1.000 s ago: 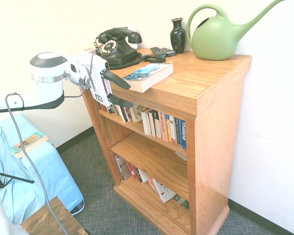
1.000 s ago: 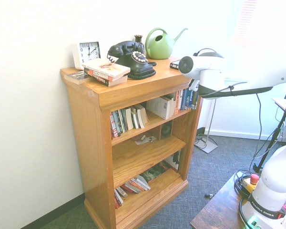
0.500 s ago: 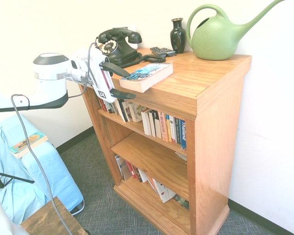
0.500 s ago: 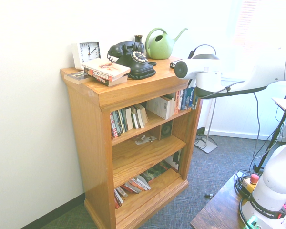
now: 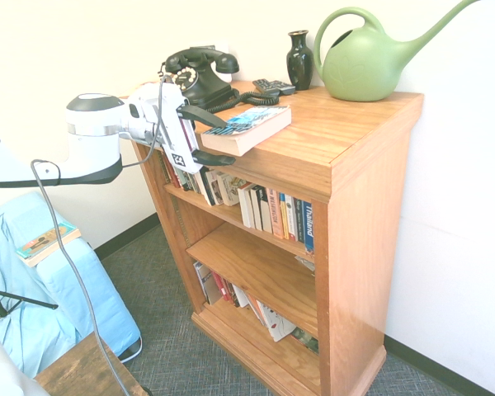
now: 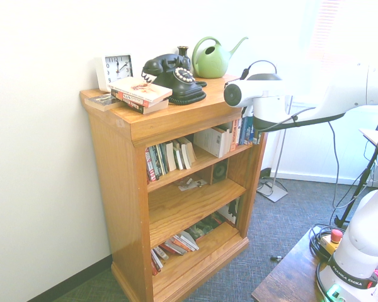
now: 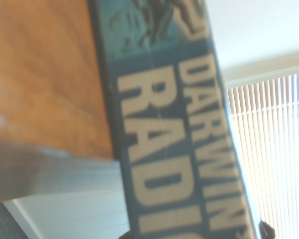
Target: Shelf the books
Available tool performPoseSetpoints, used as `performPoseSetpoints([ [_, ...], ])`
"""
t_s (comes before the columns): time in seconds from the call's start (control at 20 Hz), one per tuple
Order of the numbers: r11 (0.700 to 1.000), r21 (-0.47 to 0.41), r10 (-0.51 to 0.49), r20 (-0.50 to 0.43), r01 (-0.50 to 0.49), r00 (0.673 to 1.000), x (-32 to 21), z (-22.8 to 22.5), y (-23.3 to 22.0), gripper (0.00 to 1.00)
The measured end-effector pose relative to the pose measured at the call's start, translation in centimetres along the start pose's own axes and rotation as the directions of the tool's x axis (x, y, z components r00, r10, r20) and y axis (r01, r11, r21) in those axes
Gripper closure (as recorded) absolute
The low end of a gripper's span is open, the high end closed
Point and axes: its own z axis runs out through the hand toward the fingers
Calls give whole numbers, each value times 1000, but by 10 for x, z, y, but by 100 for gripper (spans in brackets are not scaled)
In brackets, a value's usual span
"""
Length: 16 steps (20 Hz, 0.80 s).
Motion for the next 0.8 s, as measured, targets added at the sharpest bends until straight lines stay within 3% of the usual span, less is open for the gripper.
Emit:
performPoseSetpoints([
  [0.3,1000,-6,-3,5,3,1000,9,7,-18,0],
  [0.35,1000,-10,-4,6,4,1000,9,8,-19,100],
  [0.8,1000,-24,-4,16,4,1000,11,16,-19,100],
])
